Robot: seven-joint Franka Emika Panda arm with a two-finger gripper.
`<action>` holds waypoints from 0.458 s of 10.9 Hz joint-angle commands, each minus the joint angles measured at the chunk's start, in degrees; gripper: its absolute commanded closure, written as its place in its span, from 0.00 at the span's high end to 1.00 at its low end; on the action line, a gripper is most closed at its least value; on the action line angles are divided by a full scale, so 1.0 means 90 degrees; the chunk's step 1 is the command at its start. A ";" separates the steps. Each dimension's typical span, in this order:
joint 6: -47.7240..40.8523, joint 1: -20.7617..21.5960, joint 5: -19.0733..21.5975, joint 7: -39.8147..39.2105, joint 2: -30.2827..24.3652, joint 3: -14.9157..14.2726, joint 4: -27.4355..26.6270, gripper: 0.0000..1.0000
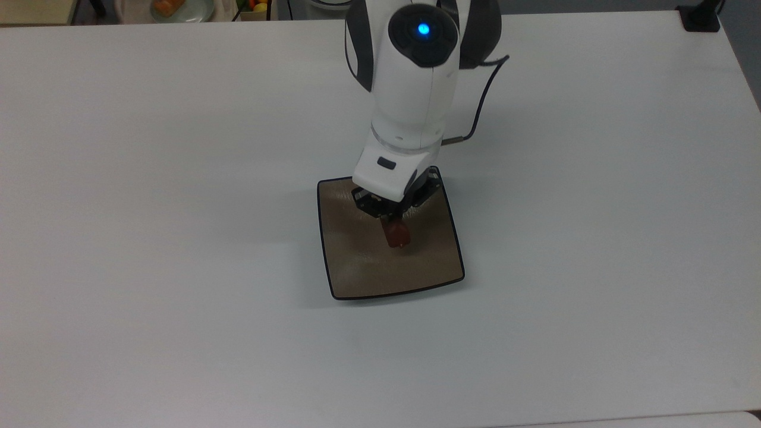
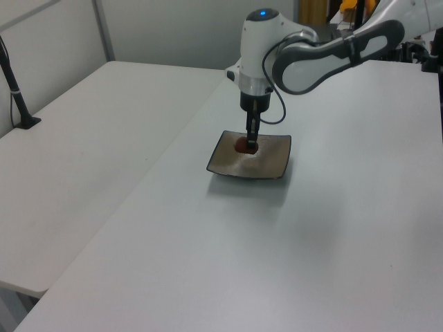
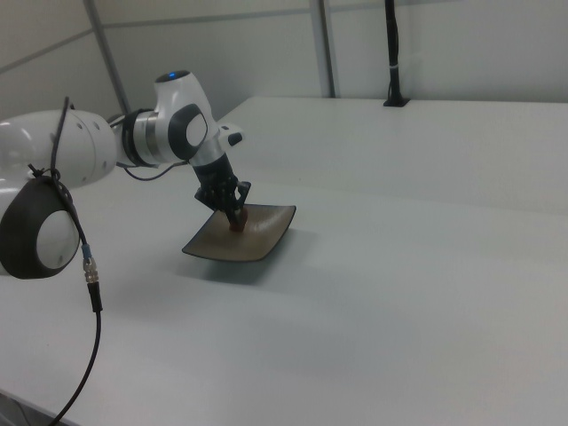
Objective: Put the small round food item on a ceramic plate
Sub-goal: 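Lift the held food item and carry it over the brown plate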
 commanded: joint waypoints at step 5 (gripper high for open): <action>0.0405 0.0081 -0.0440 0.0159 0.0330 -0.0016 -0.0219 0.16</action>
